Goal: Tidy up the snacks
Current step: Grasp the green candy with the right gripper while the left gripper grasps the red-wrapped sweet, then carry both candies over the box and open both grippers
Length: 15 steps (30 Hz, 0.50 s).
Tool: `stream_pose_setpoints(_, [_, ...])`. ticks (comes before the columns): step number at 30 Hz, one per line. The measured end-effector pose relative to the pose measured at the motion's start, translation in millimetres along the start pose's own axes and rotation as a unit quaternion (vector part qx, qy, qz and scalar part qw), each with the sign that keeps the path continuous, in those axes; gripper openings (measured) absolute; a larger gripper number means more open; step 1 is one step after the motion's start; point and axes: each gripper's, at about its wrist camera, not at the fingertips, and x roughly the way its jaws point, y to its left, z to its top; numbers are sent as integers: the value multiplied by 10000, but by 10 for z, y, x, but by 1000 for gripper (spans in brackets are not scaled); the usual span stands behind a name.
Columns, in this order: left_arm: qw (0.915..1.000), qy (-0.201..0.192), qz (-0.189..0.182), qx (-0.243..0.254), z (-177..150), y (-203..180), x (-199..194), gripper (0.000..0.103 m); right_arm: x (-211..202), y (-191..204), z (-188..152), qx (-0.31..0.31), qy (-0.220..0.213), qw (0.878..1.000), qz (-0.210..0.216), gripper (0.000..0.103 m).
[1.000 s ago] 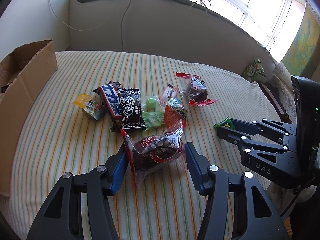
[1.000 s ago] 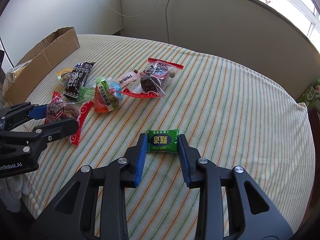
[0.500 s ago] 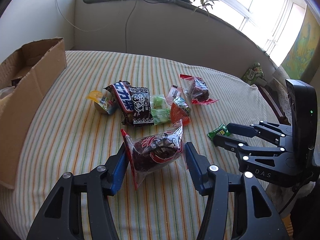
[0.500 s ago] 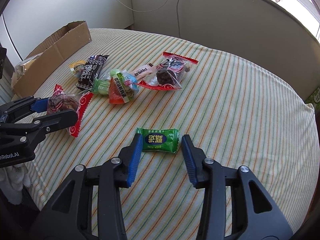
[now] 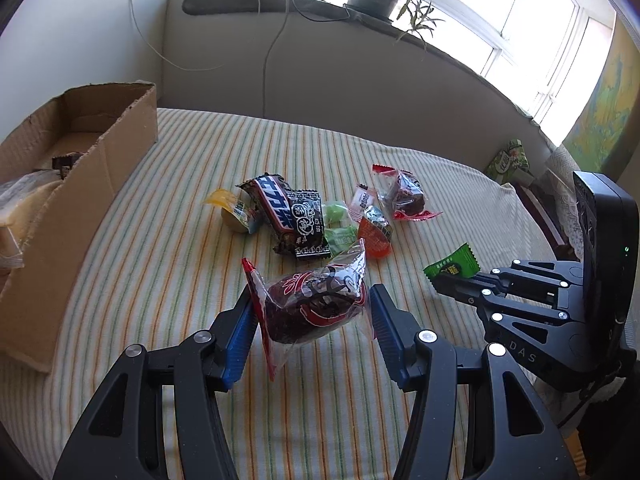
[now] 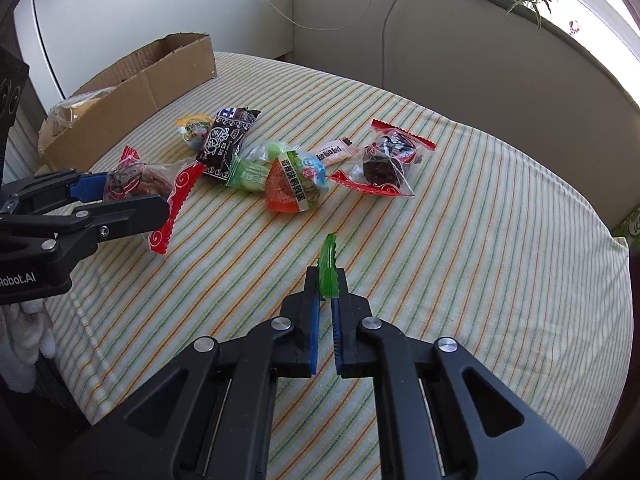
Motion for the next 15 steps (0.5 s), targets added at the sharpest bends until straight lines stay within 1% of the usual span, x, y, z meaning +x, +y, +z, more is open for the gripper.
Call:
stream_pose_setpoints(4, [9999, -152, 23, -13, 22, 53, -120, 54, -92, -2, 63, 64, -115, 9999, 6, 5])
stream_pose_setpoints(8, [9995, -304, 35, -34, 82, 129, -262, 54, -175, 73, 177, -7, -245, 9997, -13, 5])
stream_pose_setpoints(15, [9979, -619, 174, 13, 188, 285, -527, 54, -317, 231, 398, -114, -486, 9986, 149, 5])
